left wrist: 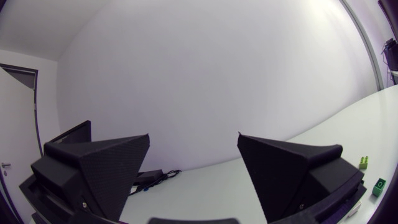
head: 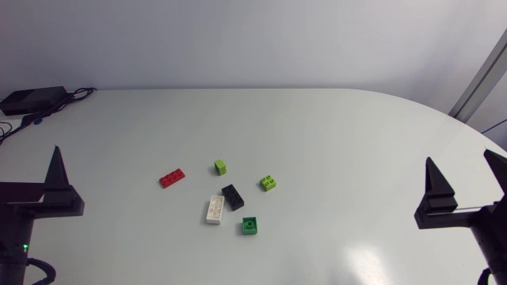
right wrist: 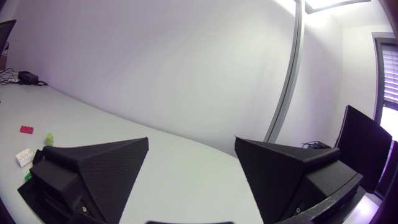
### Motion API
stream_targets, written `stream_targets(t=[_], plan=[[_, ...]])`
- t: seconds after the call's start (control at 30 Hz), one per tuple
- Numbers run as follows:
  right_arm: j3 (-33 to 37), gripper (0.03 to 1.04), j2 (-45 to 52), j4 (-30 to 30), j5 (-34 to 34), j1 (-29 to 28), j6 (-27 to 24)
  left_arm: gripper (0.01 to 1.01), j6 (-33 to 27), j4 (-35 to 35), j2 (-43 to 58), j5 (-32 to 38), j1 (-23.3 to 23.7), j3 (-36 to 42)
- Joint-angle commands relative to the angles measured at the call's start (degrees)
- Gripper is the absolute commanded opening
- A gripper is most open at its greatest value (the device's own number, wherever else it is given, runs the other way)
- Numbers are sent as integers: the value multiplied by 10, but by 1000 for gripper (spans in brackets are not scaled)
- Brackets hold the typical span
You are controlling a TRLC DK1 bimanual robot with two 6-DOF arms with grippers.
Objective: Disassemble duplo
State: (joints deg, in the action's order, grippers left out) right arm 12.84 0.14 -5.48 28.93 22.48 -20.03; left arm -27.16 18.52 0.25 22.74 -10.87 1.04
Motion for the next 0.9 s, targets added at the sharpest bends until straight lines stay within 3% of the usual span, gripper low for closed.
stream_targets(t=[0.0,0.5,0.63,0.87], plan=[[-21,997,-8,-11,-4,-4,14,985,4,-9,-12,0,4,-12],[-57,997,-8,-4,-57,-38,54,985,0,-47,-12,-31,23,-12],[-62,997,-8,0,-60,-42,68,985,-22,-129,-12,-144,13,-13],[-93,997,-8,3,-69,-47,85,985,50,-166,-11,-167,22,-13]])
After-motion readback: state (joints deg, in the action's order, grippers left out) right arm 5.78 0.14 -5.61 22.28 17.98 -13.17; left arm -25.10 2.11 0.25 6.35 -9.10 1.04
